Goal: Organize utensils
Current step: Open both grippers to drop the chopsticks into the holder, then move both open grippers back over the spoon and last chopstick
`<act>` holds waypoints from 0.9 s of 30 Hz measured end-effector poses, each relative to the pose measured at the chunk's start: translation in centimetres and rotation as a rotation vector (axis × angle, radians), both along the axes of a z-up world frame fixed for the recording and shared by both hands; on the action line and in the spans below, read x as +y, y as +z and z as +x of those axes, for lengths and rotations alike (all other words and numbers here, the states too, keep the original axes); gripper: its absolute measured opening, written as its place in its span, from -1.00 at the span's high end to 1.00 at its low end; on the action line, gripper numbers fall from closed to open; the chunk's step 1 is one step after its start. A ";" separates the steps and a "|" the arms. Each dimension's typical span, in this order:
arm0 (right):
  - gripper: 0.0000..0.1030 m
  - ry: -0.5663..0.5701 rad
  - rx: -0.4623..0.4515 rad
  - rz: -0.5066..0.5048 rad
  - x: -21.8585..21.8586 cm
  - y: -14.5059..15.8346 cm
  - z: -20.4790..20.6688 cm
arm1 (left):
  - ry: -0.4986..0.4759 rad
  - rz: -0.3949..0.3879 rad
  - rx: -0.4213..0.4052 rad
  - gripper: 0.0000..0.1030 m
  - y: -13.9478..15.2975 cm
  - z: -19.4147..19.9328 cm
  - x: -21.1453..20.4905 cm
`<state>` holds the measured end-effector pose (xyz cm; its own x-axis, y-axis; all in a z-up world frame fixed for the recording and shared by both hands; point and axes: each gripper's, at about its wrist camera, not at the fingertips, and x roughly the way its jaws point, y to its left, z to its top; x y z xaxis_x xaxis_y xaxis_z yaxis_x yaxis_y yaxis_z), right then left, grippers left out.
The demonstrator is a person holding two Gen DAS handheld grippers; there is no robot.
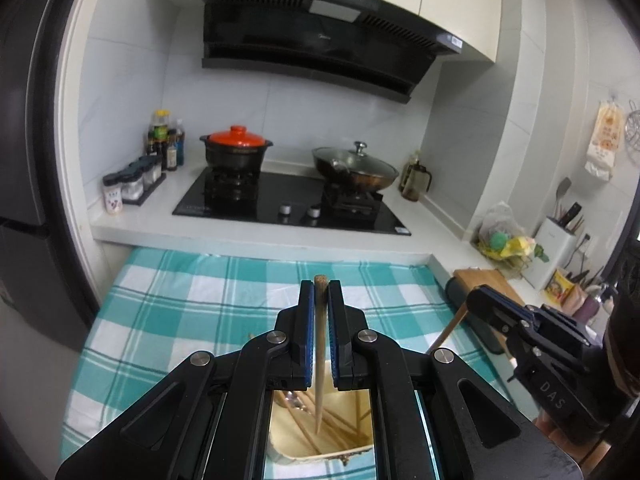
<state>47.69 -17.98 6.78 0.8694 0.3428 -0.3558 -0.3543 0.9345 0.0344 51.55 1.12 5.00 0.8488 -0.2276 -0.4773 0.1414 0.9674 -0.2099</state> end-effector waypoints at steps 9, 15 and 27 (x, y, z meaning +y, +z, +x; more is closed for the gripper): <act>0.88 0.049 0.300 -0.039 2.0 -7.7 6.5 | -0.001 -0.010 0.193 0.91 -6.4 3.9 -0.4; 0.68 0.025 0.300 0.002 2.6 -8.8 8.1 | 0.040 -0.037 0.233 0.11 -7.5 3.3 0.7; 0.12 0.014 0.223 -0.057 -2.1 -9.1 -6.1 | -0.003 0.256 0.336 -0.39 -13.1 -13.9 2.7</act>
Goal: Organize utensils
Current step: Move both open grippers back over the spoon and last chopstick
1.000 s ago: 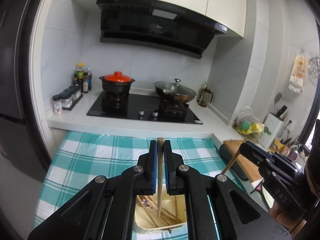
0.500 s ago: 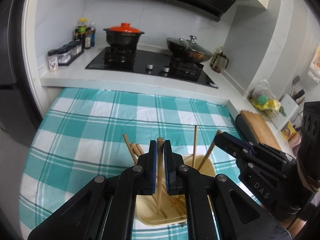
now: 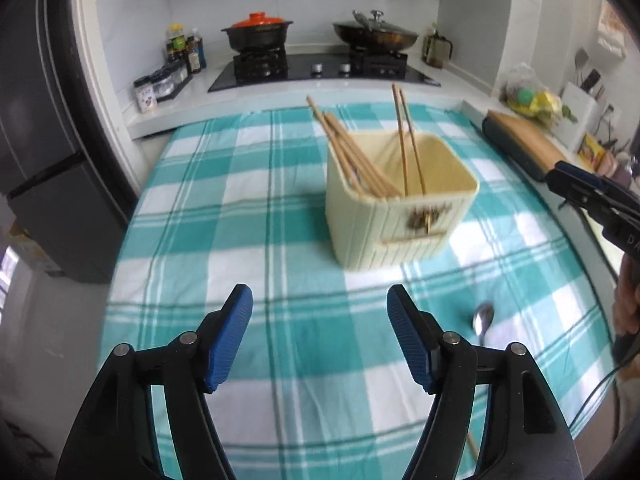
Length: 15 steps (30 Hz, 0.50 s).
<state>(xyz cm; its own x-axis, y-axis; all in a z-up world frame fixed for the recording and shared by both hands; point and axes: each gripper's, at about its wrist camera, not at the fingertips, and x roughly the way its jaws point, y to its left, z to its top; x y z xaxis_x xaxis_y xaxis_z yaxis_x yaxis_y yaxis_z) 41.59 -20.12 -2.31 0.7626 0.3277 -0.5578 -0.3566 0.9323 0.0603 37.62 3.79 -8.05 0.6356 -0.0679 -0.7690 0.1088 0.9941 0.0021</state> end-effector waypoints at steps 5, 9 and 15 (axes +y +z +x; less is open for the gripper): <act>0.12 -0.059 0.042 -0.118 -2.6 -6.4 -9.7 | 0.067 -0.024 0.018 -0.41 -3.9 -6.8 -0.5; 0.12 -0.152 0.098 -0.115 -4.5 -10.3 -15.6 | 0.120 -0.015 -0.011 -0.47 -5.5 -9.5 -1.7; 0.12 -0.219 0.127 -0.100 -5.4 -12.9 -20.6 | 0.126 -0.037 -0.001 -0.47 -6.9 -10.8 -3.3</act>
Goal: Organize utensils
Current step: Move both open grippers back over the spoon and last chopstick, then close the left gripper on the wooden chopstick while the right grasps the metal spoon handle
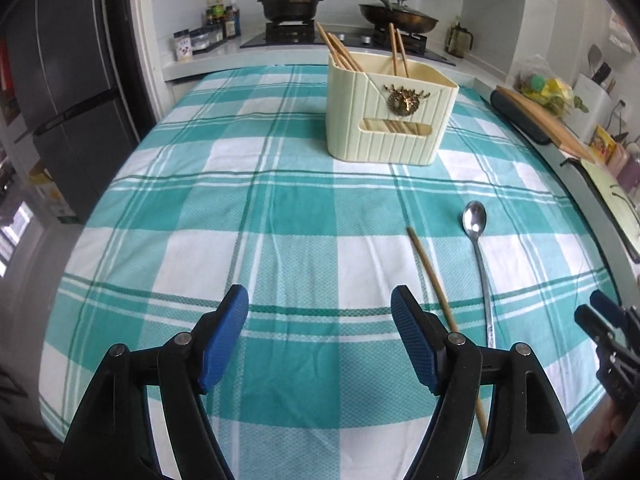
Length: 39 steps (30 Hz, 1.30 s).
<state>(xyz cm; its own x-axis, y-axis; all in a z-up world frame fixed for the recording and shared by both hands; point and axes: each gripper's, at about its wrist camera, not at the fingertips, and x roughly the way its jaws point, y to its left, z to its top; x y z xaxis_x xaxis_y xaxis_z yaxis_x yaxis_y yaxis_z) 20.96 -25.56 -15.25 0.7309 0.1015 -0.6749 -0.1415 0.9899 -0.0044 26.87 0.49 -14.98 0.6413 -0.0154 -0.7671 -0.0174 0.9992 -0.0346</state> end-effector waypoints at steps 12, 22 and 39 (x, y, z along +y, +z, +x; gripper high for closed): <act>0.12 -0.019 0.047 0.022 0.3 -3.4 -2.3 | -0.015 -0.114 0.098 -0.47 -4.0 -1.7 -1.8; 0.12 -0.067 0.036 0.040 -1.1 -3.4 -2.8 | -0.143 0.046 0.083 -0.47 -6.5 0.2 -10.6; 0.12 0.072 0.153 0.047 4.9 -4.7 5.8 | -0.002 0.060 0.076 -0.54 -7.4 1.7 -4.6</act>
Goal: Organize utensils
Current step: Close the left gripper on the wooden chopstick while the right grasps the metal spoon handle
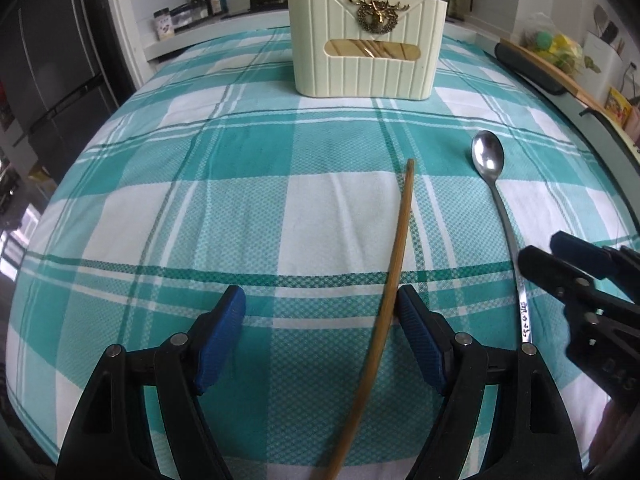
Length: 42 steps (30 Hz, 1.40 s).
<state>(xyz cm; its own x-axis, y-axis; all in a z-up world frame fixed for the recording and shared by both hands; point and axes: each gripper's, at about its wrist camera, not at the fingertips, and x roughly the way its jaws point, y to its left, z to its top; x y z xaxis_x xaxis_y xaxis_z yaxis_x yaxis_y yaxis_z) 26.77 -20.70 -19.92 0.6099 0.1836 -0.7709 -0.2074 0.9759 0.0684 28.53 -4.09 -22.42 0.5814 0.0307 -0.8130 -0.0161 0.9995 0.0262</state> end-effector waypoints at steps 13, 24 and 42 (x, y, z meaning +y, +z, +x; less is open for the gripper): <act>0.84 -0.135 0.004 -0.166 -0.3 -1.2 -0.4 | 0.120 -0.018 0.013 -0.54 -0.1 0.2 3.5; 0.07 -0.177 0.006 -0.149 -5.3 0.0 -4.8 | -0.031 -0.130 0.088 -0.52 1.8 0.7 6.5; -0.01 -0.126 0.027 -0.104 -5.5 -1.3 2.9 | -0.279 -0.029 0.156 -0.54 0.3 7.4 2.8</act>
